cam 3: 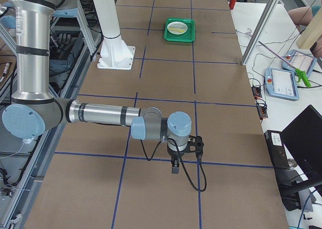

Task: Place spoon

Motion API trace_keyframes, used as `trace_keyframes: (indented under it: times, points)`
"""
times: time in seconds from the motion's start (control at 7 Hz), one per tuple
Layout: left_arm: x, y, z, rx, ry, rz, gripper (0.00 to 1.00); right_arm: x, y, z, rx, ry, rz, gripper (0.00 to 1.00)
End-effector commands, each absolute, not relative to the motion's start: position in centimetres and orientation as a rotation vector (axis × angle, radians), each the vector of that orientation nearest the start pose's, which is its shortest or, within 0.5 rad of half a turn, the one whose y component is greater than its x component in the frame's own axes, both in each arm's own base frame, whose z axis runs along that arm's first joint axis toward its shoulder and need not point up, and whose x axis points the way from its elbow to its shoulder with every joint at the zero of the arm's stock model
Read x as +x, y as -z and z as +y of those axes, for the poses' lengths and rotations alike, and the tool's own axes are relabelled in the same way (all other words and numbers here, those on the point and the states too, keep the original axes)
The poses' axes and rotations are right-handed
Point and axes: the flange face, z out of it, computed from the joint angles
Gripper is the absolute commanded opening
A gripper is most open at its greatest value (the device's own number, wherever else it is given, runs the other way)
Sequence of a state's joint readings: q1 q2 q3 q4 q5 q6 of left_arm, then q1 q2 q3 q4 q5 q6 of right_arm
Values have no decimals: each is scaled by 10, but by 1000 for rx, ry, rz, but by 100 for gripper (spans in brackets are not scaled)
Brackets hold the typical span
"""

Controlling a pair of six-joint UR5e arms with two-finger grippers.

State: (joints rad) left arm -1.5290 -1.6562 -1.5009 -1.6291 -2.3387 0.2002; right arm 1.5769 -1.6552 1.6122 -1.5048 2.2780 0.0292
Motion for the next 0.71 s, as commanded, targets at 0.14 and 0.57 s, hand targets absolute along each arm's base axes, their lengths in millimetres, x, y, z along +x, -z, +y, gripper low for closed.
trace_keyframes:
  times: [0.14, 0.57]
  points:
    - [129, -533, -555, 157, -280, 910, 100, 71, -676, -457, 14, -26, -707, 100]
    - [266, -468, -541, 193, -312, 824, 94, 71, -676, -457, 14, -26, -707, 100]
